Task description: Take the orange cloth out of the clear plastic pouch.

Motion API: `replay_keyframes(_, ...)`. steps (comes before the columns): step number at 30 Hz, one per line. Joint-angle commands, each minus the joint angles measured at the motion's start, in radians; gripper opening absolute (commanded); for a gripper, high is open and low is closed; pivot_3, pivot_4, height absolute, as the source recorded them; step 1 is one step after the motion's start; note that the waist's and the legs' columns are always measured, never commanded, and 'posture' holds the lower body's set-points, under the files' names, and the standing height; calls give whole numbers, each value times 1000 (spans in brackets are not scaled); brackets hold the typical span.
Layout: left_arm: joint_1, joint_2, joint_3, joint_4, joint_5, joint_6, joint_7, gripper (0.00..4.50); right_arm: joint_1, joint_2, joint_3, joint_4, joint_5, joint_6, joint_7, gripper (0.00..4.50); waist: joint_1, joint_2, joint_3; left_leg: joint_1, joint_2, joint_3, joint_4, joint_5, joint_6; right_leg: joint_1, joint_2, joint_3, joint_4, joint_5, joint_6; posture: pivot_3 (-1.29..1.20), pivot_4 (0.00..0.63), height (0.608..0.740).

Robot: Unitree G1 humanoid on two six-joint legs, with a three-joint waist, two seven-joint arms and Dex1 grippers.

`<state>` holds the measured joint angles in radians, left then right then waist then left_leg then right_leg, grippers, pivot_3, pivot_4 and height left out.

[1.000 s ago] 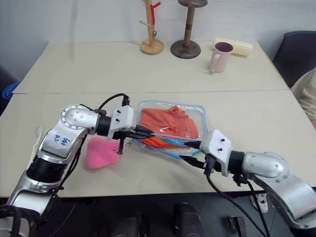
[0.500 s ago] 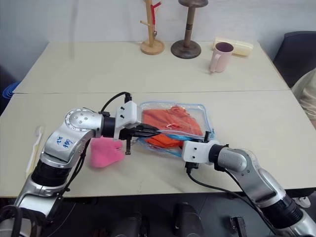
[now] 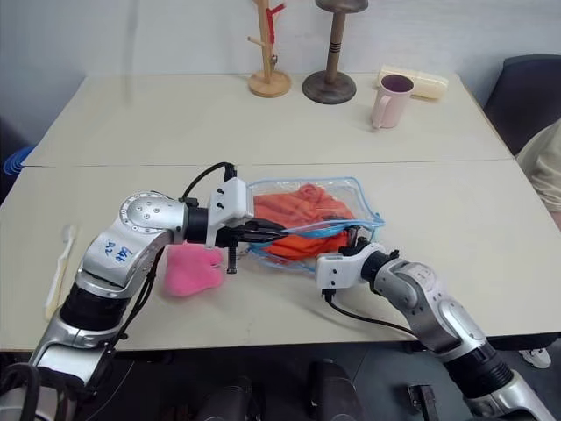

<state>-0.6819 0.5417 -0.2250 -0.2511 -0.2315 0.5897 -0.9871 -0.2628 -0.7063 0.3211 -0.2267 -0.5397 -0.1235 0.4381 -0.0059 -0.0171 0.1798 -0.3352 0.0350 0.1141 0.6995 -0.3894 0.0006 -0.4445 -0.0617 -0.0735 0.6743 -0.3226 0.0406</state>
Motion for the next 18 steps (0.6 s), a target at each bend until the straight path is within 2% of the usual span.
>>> replay_keyframes(1, -38, -11, 15, 16, -3, -24, 19, 0, 50, -36, -53, -50, 17, -34, 21, 4473, 2, 0, 0, 0, 0, 0, 0, 0, 0, 0, 0, 0, 0, 0, 0, 0, 150, 740)
replay_keyframes(5, -56, -39, 32, 26, -30, 6, 37, 0, 50, -47, -46, -18, -38, -96, -6, 4473, 0, 0, 0, 0, 0, 0, 0, 0, 0, 0, 0, 0, 0, 0, 0, 0, 150, 740)
replay_keyframes(11, -65, -63, 23, 31, -34, 15, 48, 0, -125, 111, 73, 184, -141, -117, -39, 4473, -27, -1, -1, 1, 0, 0, 0, 1, -1, 0, 0, 1, 2, 0, 0, 0, 150, 740)
replay_keyframes(15, -65, -70, 18, 36, -32, 13, 50, 0, -208, 166, 104, 318, -175, -135, -69, 4473, -28, -1, -1, 2, 0, 1, 0, 1, -2, 0, 0, 1, 4, 0, 0, 0, 150, 740)
replay_keyframes(18, -59, -70, 17, 37, -33, 16, 55, 0, -221, 166, 101, 351, -155, -154, -59, 3880, -25, -1, -1, 2, 0, 1, 1, 1, -2, 0, 0, 1, 4, 0, 0, 0, 150, 740)
